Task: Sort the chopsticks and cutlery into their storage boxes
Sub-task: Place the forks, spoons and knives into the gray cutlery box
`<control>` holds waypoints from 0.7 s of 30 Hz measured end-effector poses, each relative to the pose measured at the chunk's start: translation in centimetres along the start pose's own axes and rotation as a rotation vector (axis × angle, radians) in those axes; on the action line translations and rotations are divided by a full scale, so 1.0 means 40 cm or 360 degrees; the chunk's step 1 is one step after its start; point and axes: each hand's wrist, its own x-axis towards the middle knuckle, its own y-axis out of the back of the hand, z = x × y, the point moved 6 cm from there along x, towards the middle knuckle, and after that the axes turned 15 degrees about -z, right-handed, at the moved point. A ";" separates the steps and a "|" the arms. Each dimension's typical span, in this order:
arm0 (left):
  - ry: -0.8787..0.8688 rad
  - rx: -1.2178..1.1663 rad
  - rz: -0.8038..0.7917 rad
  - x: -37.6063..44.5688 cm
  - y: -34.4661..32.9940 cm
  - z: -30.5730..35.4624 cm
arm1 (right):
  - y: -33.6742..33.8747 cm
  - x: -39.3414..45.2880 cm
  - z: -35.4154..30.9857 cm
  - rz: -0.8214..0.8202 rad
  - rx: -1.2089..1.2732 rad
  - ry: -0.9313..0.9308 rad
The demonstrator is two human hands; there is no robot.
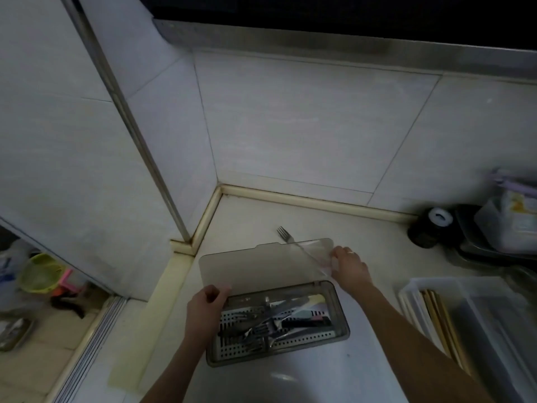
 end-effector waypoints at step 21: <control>-0.0003 -0.0036 -0.0044 0.012 -0.001 -0.004 | 0.043 -0.138 0.088 0.0768 0.0945 -0.0295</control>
